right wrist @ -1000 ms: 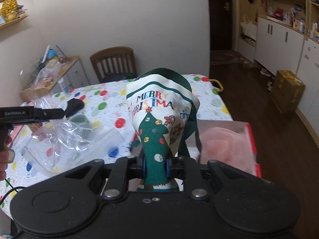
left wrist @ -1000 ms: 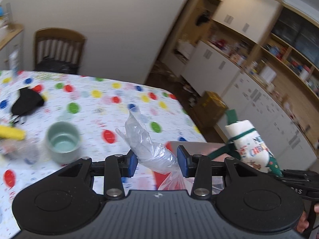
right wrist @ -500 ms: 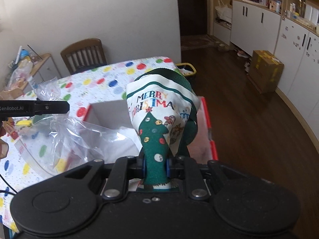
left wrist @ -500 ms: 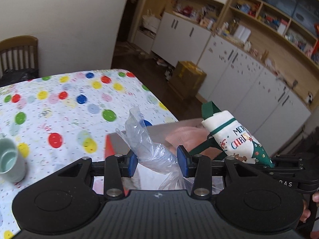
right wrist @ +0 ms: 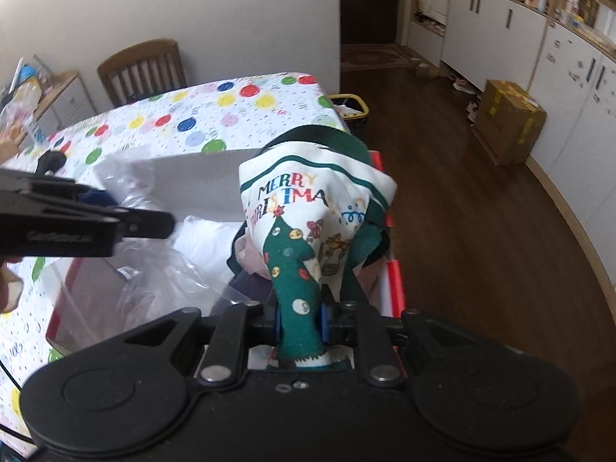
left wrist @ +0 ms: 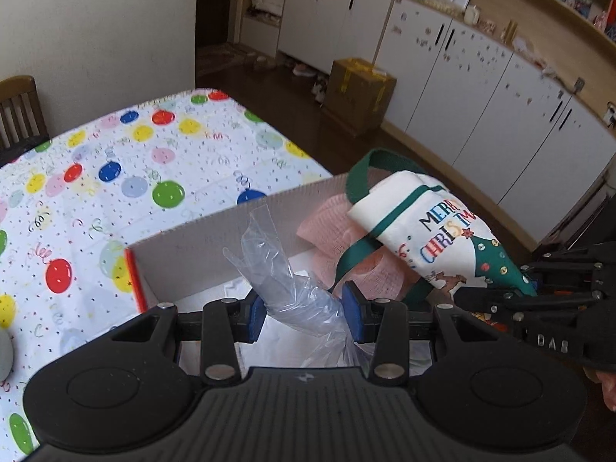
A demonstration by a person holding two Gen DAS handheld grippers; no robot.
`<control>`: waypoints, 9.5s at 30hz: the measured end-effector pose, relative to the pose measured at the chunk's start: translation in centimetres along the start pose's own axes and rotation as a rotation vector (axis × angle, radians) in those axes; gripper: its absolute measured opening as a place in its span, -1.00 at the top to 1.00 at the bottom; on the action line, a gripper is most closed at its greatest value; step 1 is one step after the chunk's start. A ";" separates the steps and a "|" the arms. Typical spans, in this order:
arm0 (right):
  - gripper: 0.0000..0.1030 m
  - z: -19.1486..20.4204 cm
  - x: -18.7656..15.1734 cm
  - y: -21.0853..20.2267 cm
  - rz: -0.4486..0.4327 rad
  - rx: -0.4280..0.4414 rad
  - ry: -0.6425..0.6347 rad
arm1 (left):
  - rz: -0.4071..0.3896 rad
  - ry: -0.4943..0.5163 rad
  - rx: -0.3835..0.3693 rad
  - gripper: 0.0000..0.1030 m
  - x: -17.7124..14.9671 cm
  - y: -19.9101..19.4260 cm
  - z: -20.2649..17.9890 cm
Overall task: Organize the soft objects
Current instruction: 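Lift and carry the plastic bag and Christmas pouch with both tools into the box, then open both tools to drop the plastic bag and pouch inside the box, then withdraw both open tools from the box back over the table, then move the left tool to the bubble wrap while the right tool approaches the yellow sponge, then close the left tool on the bubble wrap while the right tool grasps the yellow sponge, then lift the yellow sponge with the right tool and carry it over the box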
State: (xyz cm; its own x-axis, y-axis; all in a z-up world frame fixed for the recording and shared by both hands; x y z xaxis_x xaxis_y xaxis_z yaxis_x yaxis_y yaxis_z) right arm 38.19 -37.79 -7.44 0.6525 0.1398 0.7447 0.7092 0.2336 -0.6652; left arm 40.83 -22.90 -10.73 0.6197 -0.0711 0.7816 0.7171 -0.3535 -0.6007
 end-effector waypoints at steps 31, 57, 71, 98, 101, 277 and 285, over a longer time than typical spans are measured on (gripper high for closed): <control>0.30 0.7 -1.3 3.9 0.088 0.074 -0.009 | 0.201 0.018 0.105 0.00 -3.0 7.9 0.5; -0.58 1.7 0.2 -0.7 -0.007 0.113 -0.010 | 0.079 -0.068 0.067 -0.50 -1.4 2.4 0.3; -0.78 2.9 1.8 -4.2 -0.073 0.134 -0.007 | -0.041 -0.092 -0.011 -0.58 0.1 -3.9 0.6; -0.97 17.8 4.1 -3.9 -0.111 0.320 -0.052 | -0.215 -0.202 0.110 -0.97 -4.1 -17.2 14.8; -0.97 20.4 4.3 -3.0 -0.096 0.344 -0.069 | -0.239 -0.206 0.164 -0.97 -5.0 -18.9 17.4; 0.76 8.2 6.5 -7.8 -0.236 0.254 0.250 | -0.505 -0.095 0.102 0.90 0.3 -24.3 11.8; 0.76 2.5 4.4 -8.1 -0.240 0.236 0.311 | -0.433 -0.090 0.079 0.90 2.7 -22.6 9.6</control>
State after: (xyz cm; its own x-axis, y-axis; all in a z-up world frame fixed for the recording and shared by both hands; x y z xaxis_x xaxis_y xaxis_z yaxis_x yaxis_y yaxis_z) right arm 34.59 -36.70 1.35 0.5515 -0.2324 0.8011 0.7937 0.4416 -0.4183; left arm 29.32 -6.16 3.34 0.2799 0.1503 0.9482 0.9365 -0.2601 -0.2352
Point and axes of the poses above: each gripper's, at about its wrist camera, not at the fingertips, and y roughly the way its jaws point, z to its left, x to its top, the point moved 5 cm from there along y, roughly the way its jaws point, and after that the axes turned 14 degrees about -z, right-handed, at the moved point
